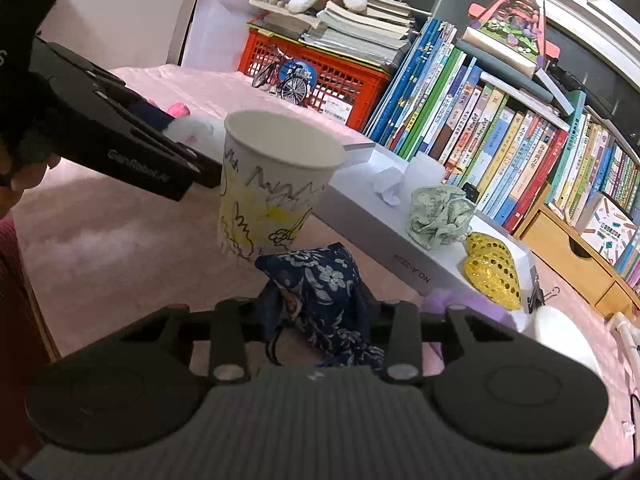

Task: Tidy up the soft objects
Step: 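Carry the plush and pouch with both tools and lower them into the tray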

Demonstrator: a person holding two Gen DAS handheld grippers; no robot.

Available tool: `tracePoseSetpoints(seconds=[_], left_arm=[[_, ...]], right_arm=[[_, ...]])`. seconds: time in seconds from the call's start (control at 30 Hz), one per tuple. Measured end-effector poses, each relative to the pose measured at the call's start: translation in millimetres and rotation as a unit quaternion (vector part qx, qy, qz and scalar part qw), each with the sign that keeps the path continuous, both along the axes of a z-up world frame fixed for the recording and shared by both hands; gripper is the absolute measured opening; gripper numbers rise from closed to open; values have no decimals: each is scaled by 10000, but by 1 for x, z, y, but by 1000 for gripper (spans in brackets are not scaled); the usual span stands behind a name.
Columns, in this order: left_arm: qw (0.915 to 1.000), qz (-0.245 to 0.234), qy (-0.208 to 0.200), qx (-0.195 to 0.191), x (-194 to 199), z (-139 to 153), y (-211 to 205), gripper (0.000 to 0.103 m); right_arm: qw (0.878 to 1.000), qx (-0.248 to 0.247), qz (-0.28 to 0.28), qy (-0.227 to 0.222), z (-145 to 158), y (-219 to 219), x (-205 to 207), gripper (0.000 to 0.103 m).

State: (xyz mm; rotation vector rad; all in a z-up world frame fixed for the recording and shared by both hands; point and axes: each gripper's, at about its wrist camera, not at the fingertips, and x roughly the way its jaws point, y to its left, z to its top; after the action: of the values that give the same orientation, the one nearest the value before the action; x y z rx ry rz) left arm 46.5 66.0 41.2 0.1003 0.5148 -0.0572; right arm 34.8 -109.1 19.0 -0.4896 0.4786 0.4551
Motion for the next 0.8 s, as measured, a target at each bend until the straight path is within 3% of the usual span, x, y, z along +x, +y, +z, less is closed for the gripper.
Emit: tracePoseSetpoints(seconds=[0.23,0.4,0.63,0.8], left_arm=[[9993,54,-352,-89,-7,38,12,58],[9983,-112,-532,-218,1,74,18,58],[9965,-560,-442,-446,25,116,7,58],[9949,-820,-153,-560,56,133,-11,58]], right_arm=[[9989,219,-66,-412,27,-9,-12,42],[9958,648,-68,-643,59,-22,-16,42],[9888,1243,-375,-731,104,-51,5,42],[9797,1747,-849,-496,132,-82,37,42]])
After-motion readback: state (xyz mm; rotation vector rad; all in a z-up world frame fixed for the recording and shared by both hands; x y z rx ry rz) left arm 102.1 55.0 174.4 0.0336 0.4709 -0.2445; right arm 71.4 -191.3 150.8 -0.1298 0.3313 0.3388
